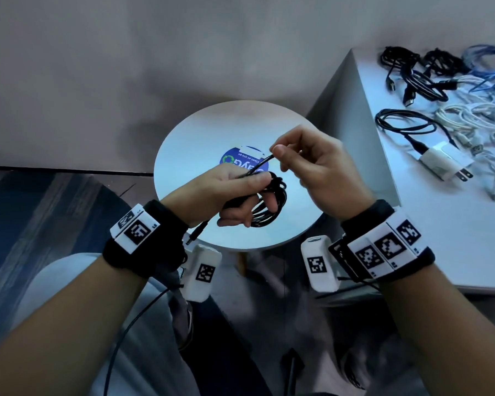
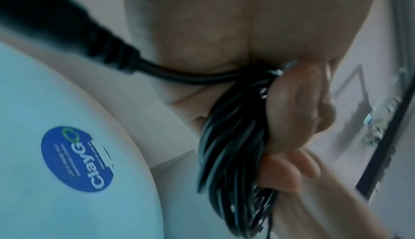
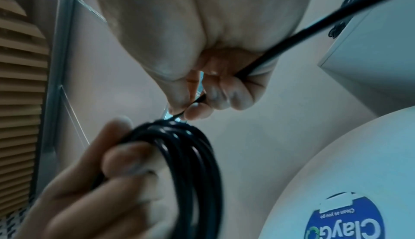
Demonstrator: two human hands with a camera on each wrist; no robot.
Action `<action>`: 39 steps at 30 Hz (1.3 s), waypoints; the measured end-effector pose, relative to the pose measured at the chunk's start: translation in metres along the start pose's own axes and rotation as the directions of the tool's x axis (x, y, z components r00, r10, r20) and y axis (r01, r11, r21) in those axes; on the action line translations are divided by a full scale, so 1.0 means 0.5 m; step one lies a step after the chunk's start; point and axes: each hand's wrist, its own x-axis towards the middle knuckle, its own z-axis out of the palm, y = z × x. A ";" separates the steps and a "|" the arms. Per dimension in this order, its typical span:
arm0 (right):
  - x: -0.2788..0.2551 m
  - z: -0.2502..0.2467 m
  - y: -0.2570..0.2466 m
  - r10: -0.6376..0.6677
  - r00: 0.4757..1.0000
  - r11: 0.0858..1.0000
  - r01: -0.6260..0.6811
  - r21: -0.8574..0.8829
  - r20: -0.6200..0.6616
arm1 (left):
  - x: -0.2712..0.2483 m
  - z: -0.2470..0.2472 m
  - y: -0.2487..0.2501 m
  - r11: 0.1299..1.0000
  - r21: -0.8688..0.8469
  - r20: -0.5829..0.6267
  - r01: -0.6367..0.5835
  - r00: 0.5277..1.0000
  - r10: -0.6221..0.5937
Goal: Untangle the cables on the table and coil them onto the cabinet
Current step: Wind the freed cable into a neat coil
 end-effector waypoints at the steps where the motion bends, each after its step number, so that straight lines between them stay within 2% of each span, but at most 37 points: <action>1: 0.001 0.001 0.008 0.011 1.000 1.000 -0.011 0.005 0.009 | 0.000 -0.002 0.002 0.998 -0.061 -0.005 -0.013 1.000 0.013; 5: 0.001 0.009 0.035 0.062 0.994 0.998 -0.060 -0.027 0.086 | -0.001 -0.012 0.005 0.949 -0.306 -0.088 -0.082 0.994 0.058; 8: -0.004 0.020 0.045 0.123 0.981 0.989 -0.109 -0.097 0.152 | 0.002 -0.019 0.009 0.872 -0.448 -0.221 -0.199 0.969 0.108; 11: -0.013 0.035 0.044 0.159 0.969 0.976 -0.124 -0.181 0.191 | 0.008 -0.026 0.010 0.786 -0.514 -0.384 -0.344 0.911 0.147; 15: -0.032 0.060 0.031 0.243 0.915 0.927 -0.121 -0.354 0.323 | 0.018 -0.036 0.006 0.696 -0.529 -0.611 -0.486 0.787 0.086; 16: -0.040 0.069 0.026 0.258 0.895 0.917 -0.108 -0.384 0.363 | 0.021 -0.036 0.004 0.713 -0.488 -0.646 -0.503 0.758 0.093; 17: -0.048 0.078 0.020 0.266 0.879 0.912 -0.096 -0.400 0.395 | 0.024 -0.036 -0.001 0.769 -0.398 -0.680 -0.500 0.724 0.119; 19: -0.056 0.094 0.009 0.266 0.863 0.905 -0.070 -0.420 0.430 | 0.027 -0.032 -0.013 0.907 -0.110 -0.698 -0.406 0.681 0.220; 20: -0.057 0.098 0.003 0.265 0.861 0.898 -0.056 -0.436 0.434 | 0.026 -0.027 -0.019 0.942 0.053 -0.669 -0.331 0.689 0.280; 21: -0.056 0.097 -0.003 0.259 0.864 0.892 -0.043 -0.450 0.431 | 0.025 -0.021 -0.026 0.946 0.220 -0.616 -0.239 0.718 0.325; 22: -0.054 0.092 -0.009 0.250 0.871 0.889 -0.033 -0.457 0.424 | 0.023 -0.015 -0.033 0.911 0.388 -0.555 -0.137 0.755 0.350; 23: -0.052 0.085 -0.014 0.239 0.878 0.889 -0.026 -0.458 0.415 | 0.023 -0.011 -0.041 0.841 0.539 -0.497 -0.040 0.791 0.356; 24: -0.049 0.076 -0.019 0.232 0.884 0.888 -0.022 -0.460 0.406 | 0.022 -0.009 -0.046 0.772 0.634 -0.460 0.035 0.820 0.341; 25: -0.046 0.064 -0.023 0.221 0.892 0.887 -0.015 -0.462 0.395 | 0.020 -0.009 -0.046 0.745 0.663 -0.443 0.074 0.841 0.310; 28: -0.034 0.024 -0.035 0.154 0.934 0.907 -0.004 -0.422 0.323 | 0.014 -0.011 -0.037 0.824 0.561 -0.374 0.073 0.911 0.174; 31: -0.019 -0.013 -0.045 0.062 0.972 0.949 0.012 -0.314 0.225 | 0.012 -0.008 -0.025 0.917 0.396 -0.244 0.041 0.968 0.062; 35: -0.013 -0.031 -0.049 -0.024 0.990 0.981 0.049 -0.187 0.137 | 0.014 0.000 -0.008 0.988 0.144 -0.111 -0.050 0.992 0.066; 39: -0.009 -0.022 -0.043 -0.031 0.997 0.992 0.040 -0.123 0.075 | 0.011 -0.003 0.000 0.986 -0.159 -0.050 -0.057 0.997 0.050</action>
